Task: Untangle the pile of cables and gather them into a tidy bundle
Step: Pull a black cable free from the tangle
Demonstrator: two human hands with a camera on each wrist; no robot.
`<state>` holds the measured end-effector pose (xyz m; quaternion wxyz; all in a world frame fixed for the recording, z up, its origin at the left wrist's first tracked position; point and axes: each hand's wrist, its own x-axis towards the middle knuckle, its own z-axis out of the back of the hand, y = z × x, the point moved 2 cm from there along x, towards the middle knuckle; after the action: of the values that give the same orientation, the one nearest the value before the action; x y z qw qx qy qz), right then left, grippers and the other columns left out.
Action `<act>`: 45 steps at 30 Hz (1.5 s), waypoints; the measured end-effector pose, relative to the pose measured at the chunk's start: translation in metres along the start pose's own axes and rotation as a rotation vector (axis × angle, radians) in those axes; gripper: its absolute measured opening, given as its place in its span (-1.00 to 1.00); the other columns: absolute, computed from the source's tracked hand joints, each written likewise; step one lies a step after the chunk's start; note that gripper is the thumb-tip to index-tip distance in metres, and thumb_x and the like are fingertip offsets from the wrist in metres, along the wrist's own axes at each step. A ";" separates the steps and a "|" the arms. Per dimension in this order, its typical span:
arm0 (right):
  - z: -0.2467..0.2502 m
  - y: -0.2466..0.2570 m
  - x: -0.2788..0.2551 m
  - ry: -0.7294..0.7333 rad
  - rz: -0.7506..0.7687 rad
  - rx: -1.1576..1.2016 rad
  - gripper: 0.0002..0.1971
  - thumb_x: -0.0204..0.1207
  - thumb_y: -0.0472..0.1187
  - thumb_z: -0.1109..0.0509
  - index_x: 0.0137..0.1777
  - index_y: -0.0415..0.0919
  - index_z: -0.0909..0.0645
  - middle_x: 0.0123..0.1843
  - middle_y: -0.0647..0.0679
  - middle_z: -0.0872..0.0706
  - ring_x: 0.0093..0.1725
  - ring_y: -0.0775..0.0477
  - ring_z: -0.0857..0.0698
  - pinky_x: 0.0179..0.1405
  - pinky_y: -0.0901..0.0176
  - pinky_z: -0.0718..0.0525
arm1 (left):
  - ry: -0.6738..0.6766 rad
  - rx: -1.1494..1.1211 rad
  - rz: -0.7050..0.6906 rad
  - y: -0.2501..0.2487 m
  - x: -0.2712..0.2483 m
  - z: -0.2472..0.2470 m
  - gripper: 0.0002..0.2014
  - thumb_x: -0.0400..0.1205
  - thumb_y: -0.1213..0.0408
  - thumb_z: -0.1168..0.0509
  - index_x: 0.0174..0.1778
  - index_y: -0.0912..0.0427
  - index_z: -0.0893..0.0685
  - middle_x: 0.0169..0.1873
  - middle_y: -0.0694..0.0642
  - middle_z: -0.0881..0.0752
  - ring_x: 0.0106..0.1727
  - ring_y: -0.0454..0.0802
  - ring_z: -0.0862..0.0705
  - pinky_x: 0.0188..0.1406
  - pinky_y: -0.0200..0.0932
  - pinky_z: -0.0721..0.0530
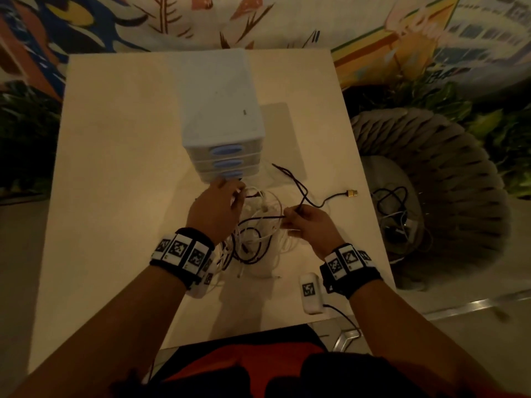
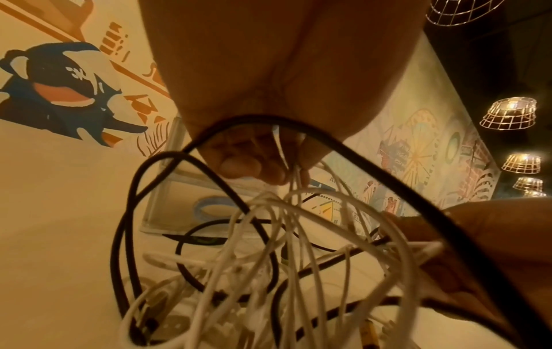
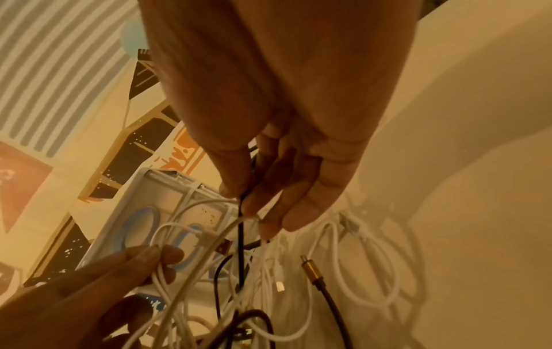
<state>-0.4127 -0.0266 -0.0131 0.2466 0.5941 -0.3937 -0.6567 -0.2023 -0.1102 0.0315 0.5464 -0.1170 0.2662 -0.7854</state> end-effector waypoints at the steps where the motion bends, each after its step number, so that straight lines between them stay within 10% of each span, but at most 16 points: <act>1: 0.000 -0.001 -0.001 0.007 0.003 0.011 -0.88 0.68 -0.16 -0.42 0.04 -0.20 -0.73 -0.12 -0.07 -0.87 -0.10 -0.02 -0.85 -0.17 0.20 -0.72 | -0.027 -0.020 0.013 -0.002 -0.001 0.002 -0.71 0.75 0.13 -0.30 0.36 0.09 -0.60 0.26 0.17 -0.59 -0.02 0.15 -0.69 -0.16 0.02 -0.63; 5: -0.002 0.000 -0.004 0.043 0.015 0.070 -0.88 0.70 -0.22 -0.39 0.07 -0.23 -0.73 -0.12 -0.05 -0.87 -0.19 -0.05 -0.84 -0.36 0.29 -0.60 | 0.031 0.081 -0.078 -0.012 -0.009 0.004 -0.86 0.65 0.13 -0.34 0.09 -0.01 -0.60 0.01 -0.01 -0.67 -0.13 0.09 -0.70 -0.28 -0.08 -0.57; 9: -0.004 0.006 -0.009 0.070 0.064 0.062 -0.88 0.70 -0.23 -0.39 0.06 -0.24 -0.74 -0.15 -0.06 -0.86 -0.32 0.01 -0.77 -0.42 0.29 -0.53 | 0.260 0.146 -0.279 -0.023 -0.017 -0.010 -0.65 0.65 -0.07 -0.33 0.35 -0.12 -0.64 0.15 -0.04 -0.65 0.07 0.01 -0.66 -0.08 -0.07 -0.61; 15: -0.008 0.010 -0.012 0.082 0.137 -0.134 -0.81 0.67 -0.05 -0.43 0.06 -0.15 -0.78 -0.19 0.02 -0.82 -0.28 0.09 -0.69 -0.34 0.28 -0.54 | 0.215 0.149 -0.343 -0.025 -0.017 -0.017 -0.74 0.70 -0.08 -0.26 0.07 -0.06 -0.77 -0.10 -0.04 -0.71 -0.08 0.02 -0.66 -0.15 -0.09 -0.61; 25: 0.012 0.026 0.005 -0.080 -0.070 0.187 -0.84 0.66 -0.06 -0.45 0.07 -0.13 -0.76 -0.09 -0.01 -0.84 -0.21 0.01 -0.73 -0.29 0.20 -0.54 | 0.288 0.230 -0.460 -0.019 -0.026 -0.011 -0.60 0.56 -0.22 -0.12 -0.13 -0.08 -0.78 -0.22 -0.08 -0.71 -0.09 0.03 -0.63 -0.05 -0.01 -0.61; 30: 0.006 0.033 0.003 -0.024 -0.144 0.100 -0.80 0.66 -0.09 -0.42 -0.05 -0.22 -0.73 -0.20 -0.11 -0.79 -0.39 -0.02 -0.72 -0.40 0.19 -0.49 | 0.279 0.326 -0.374 -0.032 -0.024 -0.011 -0.37 0.58 -0.52 0.03 -0.27 -0.11 -0.71 -0.36 -0.18 -0.55 -0.18 -0.11 -0.44 -0.09 -0.07 -0.44; 39: -0.011 0.021 -0.023 0.364 0.150 -0.481 -0.70 0.58 0.10 -0.49 0.28 0.09 -0.69 0.14 0.11 -0.82 0.05 0.13 -0.80 0.04 0.21 -0.73 | 0.300 -0.223 -0.124 -0.042 -0.005 0.010 -0.56 0.80 -0.13 -0.09 -0.24 -0.04 -0.74 -0.37 -0.06 -0.77 -0.30 -0.20 -0.70 -0.13 -0.17 -0.63; 45: -0.023 0.015 -0.012 0.127 0.359 -0.631 -0.82 0.67 0.02 -0.42 0.13 -0.03 -0.71 0.00 0.05 -0.83 -0.03 0.11 -0.79 0.07 0.09 -0.72 | 0.270 -0.413 -0.027 -0.038 -0.008 0.005 -0.76 0.81 -0.06 -0.11 0.09 -0.11 -0.66 -0.09 -0.12 -0.75 -0.10 -0.19 -0.74 -0.15 -0.28 -0.61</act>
<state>-0.3900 -0.0309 0.0061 0.5529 0.4499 -0.2535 -0.6540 -0.2272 -0.0939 0.0571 0.4599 -0.1235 0.4903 -0.7299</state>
